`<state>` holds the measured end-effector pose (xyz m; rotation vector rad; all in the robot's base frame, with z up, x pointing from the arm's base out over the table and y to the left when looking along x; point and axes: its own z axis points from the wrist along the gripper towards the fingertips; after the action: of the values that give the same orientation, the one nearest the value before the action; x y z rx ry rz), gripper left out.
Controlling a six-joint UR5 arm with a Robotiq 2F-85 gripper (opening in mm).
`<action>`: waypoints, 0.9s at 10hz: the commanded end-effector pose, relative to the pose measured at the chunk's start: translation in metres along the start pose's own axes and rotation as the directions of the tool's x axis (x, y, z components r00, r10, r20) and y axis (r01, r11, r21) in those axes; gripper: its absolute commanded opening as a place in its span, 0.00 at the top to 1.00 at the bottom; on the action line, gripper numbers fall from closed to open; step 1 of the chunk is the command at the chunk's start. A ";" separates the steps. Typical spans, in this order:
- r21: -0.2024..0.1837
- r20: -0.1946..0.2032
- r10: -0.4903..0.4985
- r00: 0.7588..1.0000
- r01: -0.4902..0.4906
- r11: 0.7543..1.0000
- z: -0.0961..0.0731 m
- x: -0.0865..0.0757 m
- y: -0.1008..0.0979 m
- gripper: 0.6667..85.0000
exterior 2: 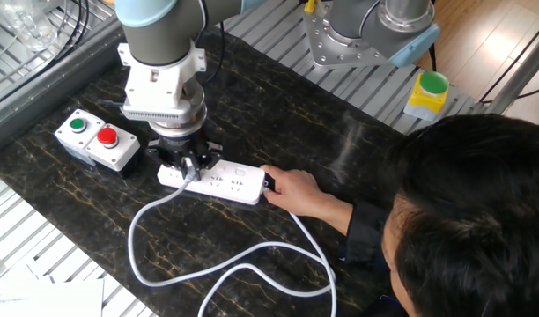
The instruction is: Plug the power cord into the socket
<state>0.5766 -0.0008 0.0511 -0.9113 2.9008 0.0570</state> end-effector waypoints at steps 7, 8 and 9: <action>0.011 0.052 -0.055 0.997 0.054 0.998 0.012 -0.002 -0.017 0.99; 0.018 0.053 -0.107 0.993 0.106 0.994 0.001 -0.002 -0.020 0.54; 0.015 0.047 -0.150 0.988 0.149 0.989 -0.011 0.000 -0.022 0.34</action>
<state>0.5886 -0.0122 0.0453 -1.0131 2.8107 0.0503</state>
